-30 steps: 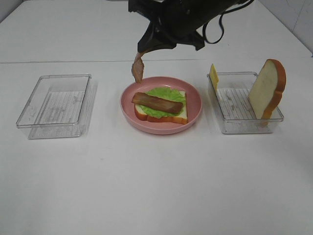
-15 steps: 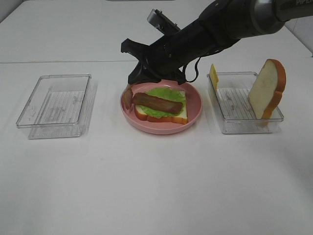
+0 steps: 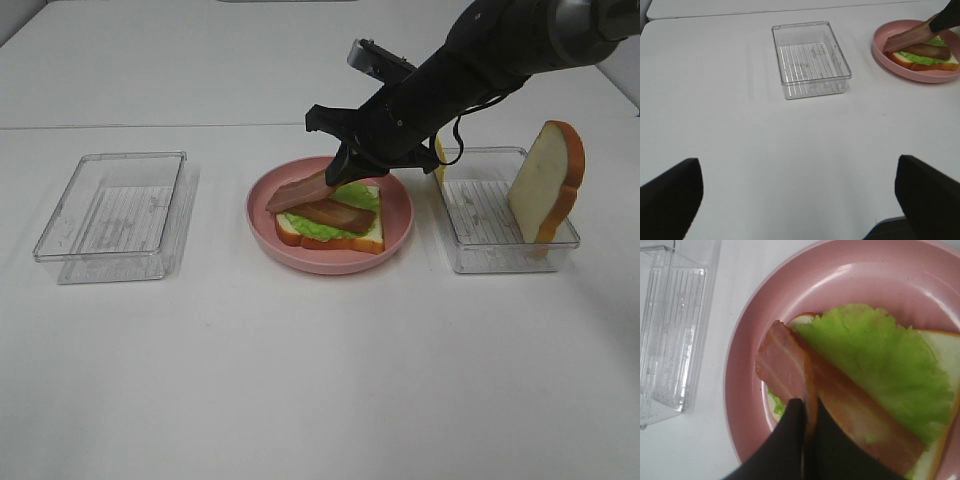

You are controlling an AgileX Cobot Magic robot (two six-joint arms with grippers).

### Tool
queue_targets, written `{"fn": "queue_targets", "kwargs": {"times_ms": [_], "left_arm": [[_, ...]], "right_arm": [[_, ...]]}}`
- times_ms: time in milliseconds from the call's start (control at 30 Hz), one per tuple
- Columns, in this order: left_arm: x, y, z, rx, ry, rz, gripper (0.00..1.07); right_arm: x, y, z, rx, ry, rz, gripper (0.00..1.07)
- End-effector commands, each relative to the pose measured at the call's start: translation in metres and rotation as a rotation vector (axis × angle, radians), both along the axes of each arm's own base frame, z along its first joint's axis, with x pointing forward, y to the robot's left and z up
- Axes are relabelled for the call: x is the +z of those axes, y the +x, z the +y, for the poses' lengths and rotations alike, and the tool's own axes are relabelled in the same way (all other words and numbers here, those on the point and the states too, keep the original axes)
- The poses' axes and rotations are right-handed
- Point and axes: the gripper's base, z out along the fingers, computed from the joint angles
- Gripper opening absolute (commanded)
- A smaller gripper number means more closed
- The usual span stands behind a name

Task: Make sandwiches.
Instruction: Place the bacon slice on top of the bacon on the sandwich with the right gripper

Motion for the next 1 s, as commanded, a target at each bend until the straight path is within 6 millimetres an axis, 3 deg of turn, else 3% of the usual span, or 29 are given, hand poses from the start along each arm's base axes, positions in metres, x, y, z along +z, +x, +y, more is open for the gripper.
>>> {"fn": "queue_targets", "kwargs": {"times_ms": [33,300,433,500,533,567,600,633,667,767,1000], "left_arm": [[0.000,-0.002,0.000,-0.004,0.002,-0.023,1.00],[0.000,-0.002,0.000,-0.004,0.002,-0.023,1.00],[0.000,-0.002,0.000,-0.004,0.002,-0.023,1.00],[0.000,-0.002,0.000,-0.004,0.002,-0.023,1.00],[0.000,-0.002,0.000,-0.004,0.002,-0.023,1.00],[0.000,-0.002,0.000,-0.004,0.002,-0.023,1.00],[0.000,-0.002,0.000,-0.004,0.002,-0.023,1.00],[0.000,-0.002,0.000,-0.004,0.002,-0.023,1.00],[0.000,-0.002,0.000,-0.004,0.002,-0.023,1.00],[0.000,-0.002,0.000,-0.004,0.002,-0.023,1.00],[0.000,-0.002,0.000,-0.004,0.002,-0.023,1.00]], "right_arm": [[0.001,-0.001,-0.001,0.010,-0.032,0.000,0.00],[0.000,-0.001,-0.003,0.016,-0.057,-0.005,0.00],[0.000,-0.001,-0.003,0.018,-0.060,-0.006,0.09],[0.000,0.000,-0.003,0.013,-0.059,-0.005,0.45],[0.000,0.000,-0.003,0.013,-0.059,-0.005,0.45],[0.000,0.000,-0.003,0.011,-0.058,-0.003,0.55],[0.000,-0.001,-0.003,0.001,-0.054,0.008,0.77],[0.000,-0.001,-0.003,0.001,-0.054,0.008,0.77],[0.001,-0.001,-0.003,0.000,-0.052,0.009,0.91],[0.004,-0.002,-0.004,0.011,-0.060,0.005,0.96],[0.020,-0.006,-0.005,0.030,-0.058,-0.008,0.96]]}}
